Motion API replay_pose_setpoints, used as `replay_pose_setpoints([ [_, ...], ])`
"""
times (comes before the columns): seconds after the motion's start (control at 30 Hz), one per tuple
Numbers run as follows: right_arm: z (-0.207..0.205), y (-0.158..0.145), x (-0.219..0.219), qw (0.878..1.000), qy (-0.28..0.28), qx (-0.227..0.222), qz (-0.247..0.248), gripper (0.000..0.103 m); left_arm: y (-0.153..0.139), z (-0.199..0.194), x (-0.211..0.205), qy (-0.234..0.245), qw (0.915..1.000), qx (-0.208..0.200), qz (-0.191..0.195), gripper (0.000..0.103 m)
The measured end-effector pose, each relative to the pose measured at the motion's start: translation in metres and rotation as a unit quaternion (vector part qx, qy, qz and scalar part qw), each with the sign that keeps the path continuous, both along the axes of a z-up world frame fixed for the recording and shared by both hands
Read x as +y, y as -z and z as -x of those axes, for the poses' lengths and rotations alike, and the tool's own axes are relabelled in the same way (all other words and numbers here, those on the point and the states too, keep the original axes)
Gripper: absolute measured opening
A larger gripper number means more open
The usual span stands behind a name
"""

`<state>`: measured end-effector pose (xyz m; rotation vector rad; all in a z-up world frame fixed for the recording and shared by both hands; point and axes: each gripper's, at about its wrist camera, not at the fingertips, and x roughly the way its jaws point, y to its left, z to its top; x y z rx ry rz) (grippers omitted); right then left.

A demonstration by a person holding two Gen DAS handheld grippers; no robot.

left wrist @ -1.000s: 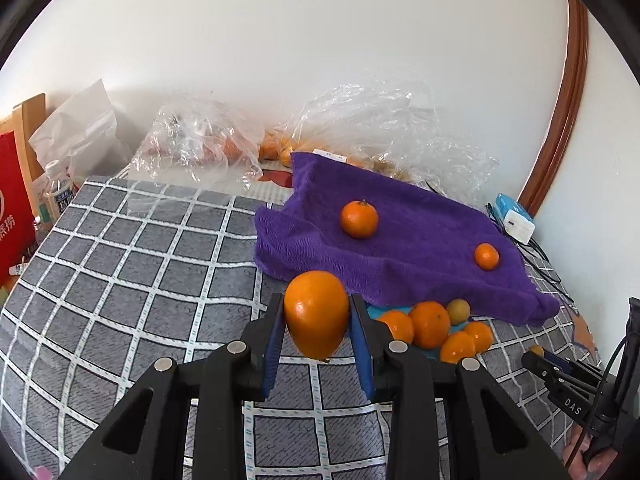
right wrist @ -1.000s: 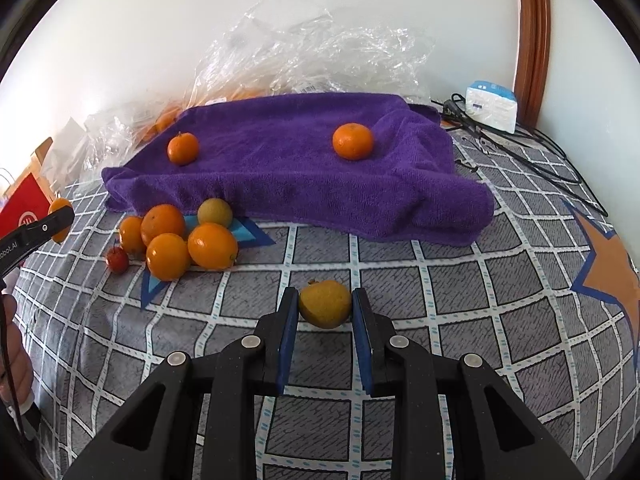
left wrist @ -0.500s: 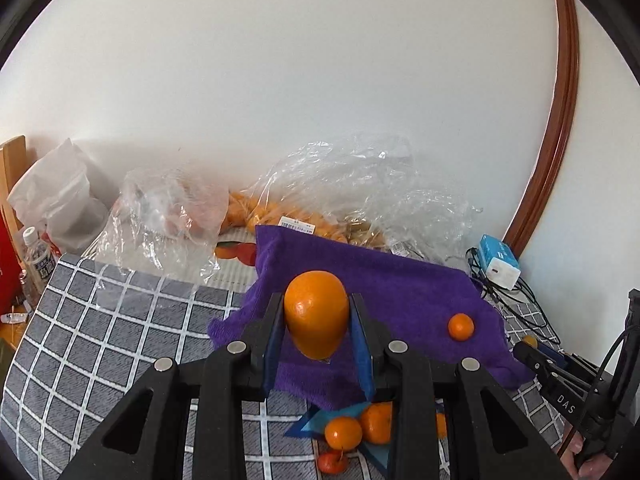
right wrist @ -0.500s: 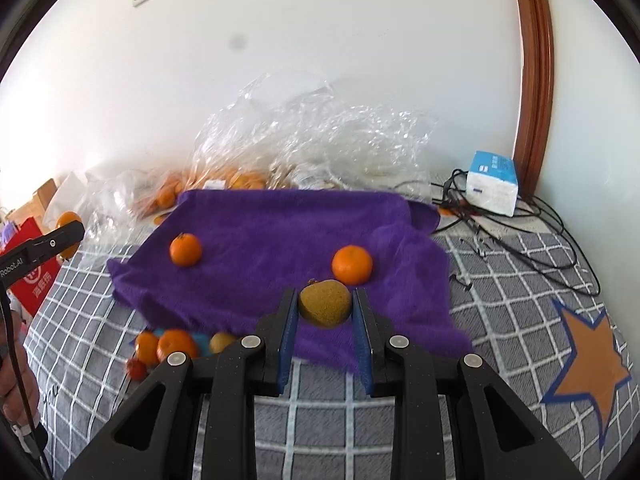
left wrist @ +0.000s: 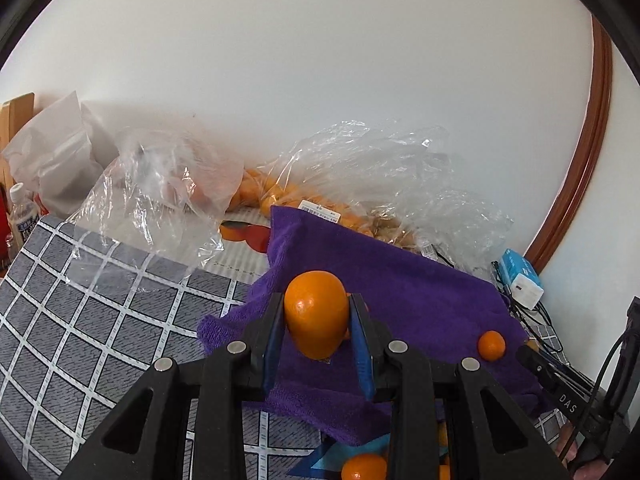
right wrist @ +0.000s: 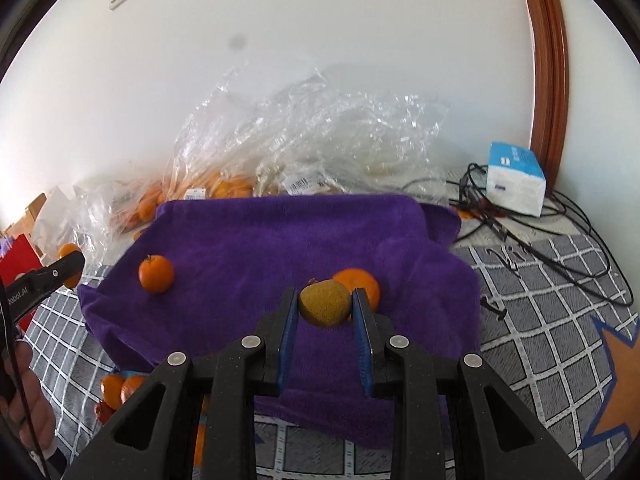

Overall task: Organize fruits
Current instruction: 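Carry both held fruits onto the purple towel with both tools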

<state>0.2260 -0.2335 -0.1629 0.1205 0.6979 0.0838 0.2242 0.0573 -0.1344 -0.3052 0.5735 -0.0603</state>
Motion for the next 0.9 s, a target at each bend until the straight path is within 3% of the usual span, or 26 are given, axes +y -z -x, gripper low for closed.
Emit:
replay_pose_setpoints([
  [0.27,-0.002,0.01,-0.015,0.999,0.03,0.011,0.013,0.027,0.009,-0.006,-0.001,0.0,0.9999,0.015,-0.003,0.03],
  [0.9,-0.01,0.029,-0.004,0.998,0.011,0.06,0.022,0.027,0.024,-0.012,-0.013,0.016,0.9988,0.042,-0.018,0.03],
])
